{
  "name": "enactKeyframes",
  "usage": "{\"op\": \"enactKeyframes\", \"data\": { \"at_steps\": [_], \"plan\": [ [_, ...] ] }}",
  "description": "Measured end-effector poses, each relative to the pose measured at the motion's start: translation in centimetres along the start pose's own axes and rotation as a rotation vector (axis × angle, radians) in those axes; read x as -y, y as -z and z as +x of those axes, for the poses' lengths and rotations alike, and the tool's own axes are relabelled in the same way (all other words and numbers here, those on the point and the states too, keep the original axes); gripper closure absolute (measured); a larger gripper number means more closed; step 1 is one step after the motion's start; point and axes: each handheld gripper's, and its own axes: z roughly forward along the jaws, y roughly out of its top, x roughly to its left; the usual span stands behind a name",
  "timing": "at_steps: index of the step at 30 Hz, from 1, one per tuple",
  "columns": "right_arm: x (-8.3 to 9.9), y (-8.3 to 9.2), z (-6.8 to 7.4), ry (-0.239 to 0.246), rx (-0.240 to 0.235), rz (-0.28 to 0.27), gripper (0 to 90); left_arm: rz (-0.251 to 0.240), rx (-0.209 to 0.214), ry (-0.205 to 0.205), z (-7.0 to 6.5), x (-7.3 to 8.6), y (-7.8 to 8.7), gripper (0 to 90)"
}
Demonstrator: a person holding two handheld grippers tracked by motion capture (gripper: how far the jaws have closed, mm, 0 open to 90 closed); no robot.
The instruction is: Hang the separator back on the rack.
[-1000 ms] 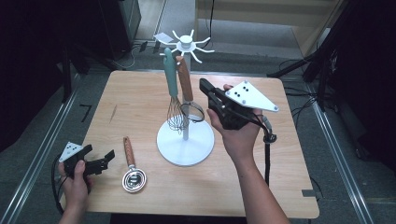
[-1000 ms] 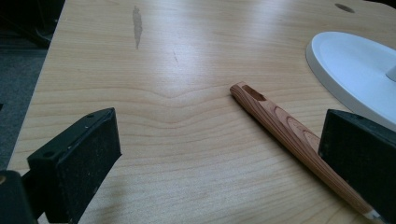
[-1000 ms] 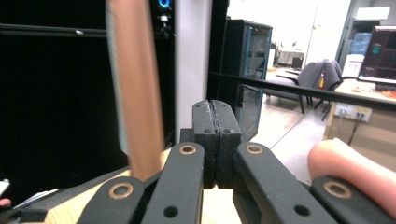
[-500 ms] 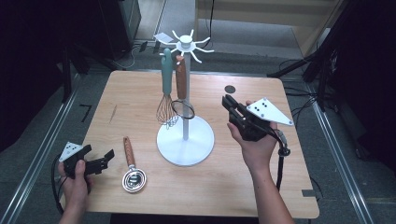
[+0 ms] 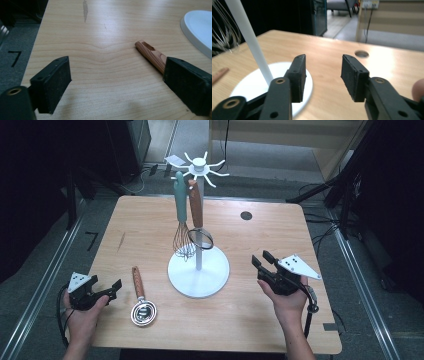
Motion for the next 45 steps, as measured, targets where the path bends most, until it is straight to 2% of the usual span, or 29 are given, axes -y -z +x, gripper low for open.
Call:
{"op": "enactKeyframes", "data": {
  "at_steps": [3,6,8,10,14,15,17,22,25,30,34,37,40,45],
  "plan": [
    [1.1,0.5,-0.4,-0.020,0.013,0.029,48.4,0.000,-0.002,-0.038,-0.4,0.2,0.3,18.1],
    [2.3,0.9,-1.0,-0.038,0.031,0.054,44.4,-0.003,0.020,-0.062,-0.7,0.2,0.5,31.6],
    [2.9,1.1,-1.3,-0.060,0.032,0.065,40.1,0.003,0.045,-0.060,-0.9,0.2,0.5,44.0],
    [3.5,1.3,-1.6,-0.074,0.034,0.069,35.8,0.001,0.050,-0.077,-1.3,0.3,0.5,58.9],
    [4.7,1.8,-2.1,-0.099,0.041,0.096,35.1,0.021,0.131,-0.038,-1.5,0.2,0.6,80.8],
    [4.9,2.0,-2.2,-0.097,0.042,0.101,35.5,0.025,0.154,-0.027,-1.6,0.2,0.6,84.6],
    [5.3,2.3,-2.4,-0.095,0.051,0.108,36.6,0.045,0.176,-0.031,-1.7,0.3,0.6,90.0],
    [6.5,2.9,-2.8,-0.120,0.065,0.130,41.1,0.091,0.223,-0.050,-2.4,0.5,0.3,90.0],
    [7.0,3.0,-2.9,-0.112,0.085,0.139,43.6,0.109,0.268,-0.058,-2.7,0.5,0.3,90.0],
    [7.2,2.8,-2.7,-0.115,0.102,0.141,46.2,0.148,0.292,-0.088,-3.5,0.6,0.0,90.0],
    [7.4,2.5,-2.4,-0.101,0.105,0.153,50.9,0.164,0.321,-0.089,-4.3,0.6,0.0,90.0],
    [7.3,2.3,-2.2,-0.113,0.095,0.149,51.8,0.181,0.325,-0.112,-5.0,0.7,-0.1,90.0],
    [7.2,2.3,-1.9,-0.101,0.078,0.140,51.6,0.189,0.327,-0.120,-5.6,0.8,-0.1,90.0],
    [6.8,2.5,-1.1,-0.058,0.026,0.133,51.8,0.195,0.356,-0.152,-6.9,1.0,-0.1,90.0]
  ]
}}
